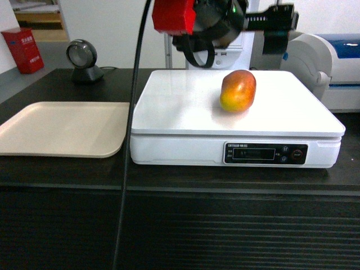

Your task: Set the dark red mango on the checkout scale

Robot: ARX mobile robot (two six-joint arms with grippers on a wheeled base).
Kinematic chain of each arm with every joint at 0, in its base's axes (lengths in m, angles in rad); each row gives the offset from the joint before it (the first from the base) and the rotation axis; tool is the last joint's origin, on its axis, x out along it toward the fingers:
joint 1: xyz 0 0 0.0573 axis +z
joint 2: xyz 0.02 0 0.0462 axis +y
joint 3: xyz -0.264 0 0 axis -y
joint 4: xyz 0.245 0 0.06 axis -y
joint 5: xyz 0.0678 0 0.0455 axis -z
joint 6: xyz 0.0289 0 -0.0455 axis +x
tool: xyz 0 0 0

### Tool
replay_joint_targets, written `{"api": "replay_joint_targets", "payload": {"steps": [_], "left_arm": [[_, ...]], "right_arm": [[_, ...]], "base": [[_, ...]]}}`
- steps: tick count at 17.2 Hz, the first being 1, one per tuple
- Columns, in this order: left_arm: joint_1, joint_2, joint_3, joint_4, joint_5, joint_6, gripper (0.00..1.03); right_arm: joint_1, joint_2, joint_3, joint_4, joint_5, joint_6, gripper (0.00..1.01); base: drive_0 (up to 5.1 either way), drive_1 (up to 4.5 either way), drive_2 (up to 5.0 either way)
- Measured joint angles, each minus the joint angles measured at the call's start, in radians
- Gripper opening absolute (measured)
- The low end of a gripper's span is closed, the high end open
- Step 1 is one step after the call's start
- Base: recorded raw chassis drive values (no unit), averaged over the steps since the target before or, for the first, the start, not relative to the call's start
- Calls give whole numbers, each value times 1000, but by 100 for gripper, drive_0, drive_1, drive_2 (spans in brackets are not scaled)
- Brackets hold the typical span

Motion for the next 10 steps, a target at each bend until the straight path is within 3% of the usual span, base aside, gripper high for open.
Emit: {"api": "replay_joint_targets", "payload": {"steps": [3,5,10], "left_arm": [[18,-162,-137,86,4,0,98],[65,-299,-293,164,0,0,98],[302,-606,-638,234,5,12,98]], "right_arm": [[0,0,0,0,0,0,98],[0,0,0,0,0,0,98],[0,0,0,0,0,0,98]], "base": [[0,0,0],[0,0,0],[0,0,0]]}}
